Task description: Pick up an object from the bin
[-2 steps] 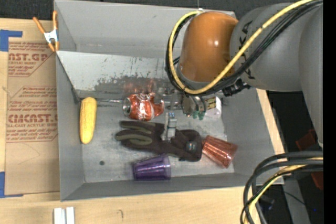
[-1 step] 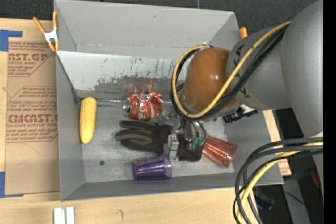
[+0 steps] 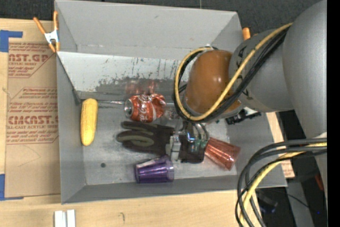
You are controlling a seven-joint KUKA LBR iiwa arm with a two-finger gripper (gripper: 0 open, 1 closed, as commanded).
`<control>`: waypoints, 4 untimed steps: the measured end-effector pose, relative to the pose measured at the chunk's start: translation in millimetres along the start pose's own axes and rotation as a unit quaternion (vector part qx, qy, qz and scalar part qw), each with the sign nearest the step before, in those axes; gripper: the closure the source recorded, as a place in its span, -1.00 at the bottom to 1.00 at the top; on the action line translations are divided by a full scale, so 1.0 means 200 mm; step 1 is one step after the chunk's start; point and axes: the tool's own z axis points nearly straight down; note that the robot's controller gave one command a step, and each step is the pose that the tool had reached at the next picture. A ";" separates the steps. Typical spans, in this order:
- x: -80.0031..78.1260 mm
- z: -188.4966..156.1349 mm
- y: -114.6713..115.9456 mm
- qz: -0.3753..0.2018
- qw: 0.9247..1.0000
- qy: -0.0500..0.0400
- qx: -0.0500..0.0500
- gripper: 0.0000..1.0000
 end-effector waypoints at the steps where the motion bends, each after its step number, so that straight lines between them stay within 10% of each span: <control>1: -0.01 0.05 -0.07 0.056 0.998 -0.003 0.000 -1.00; 2: 0.02 0.06 -0.06 0.136 0.991 -0.015 0.000 -1.00; 3: 0.04 0.12 -0.08 0.166 0.986 0.010 0.003 1.00; 4: 0.04 0.12 -0.08 0.166 0.986 0.010 0.003 1.00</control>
Offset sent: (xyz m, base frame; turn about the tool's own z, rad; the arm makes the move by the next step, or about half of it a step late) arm -0.0236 -0.0055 -0.0259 0.2767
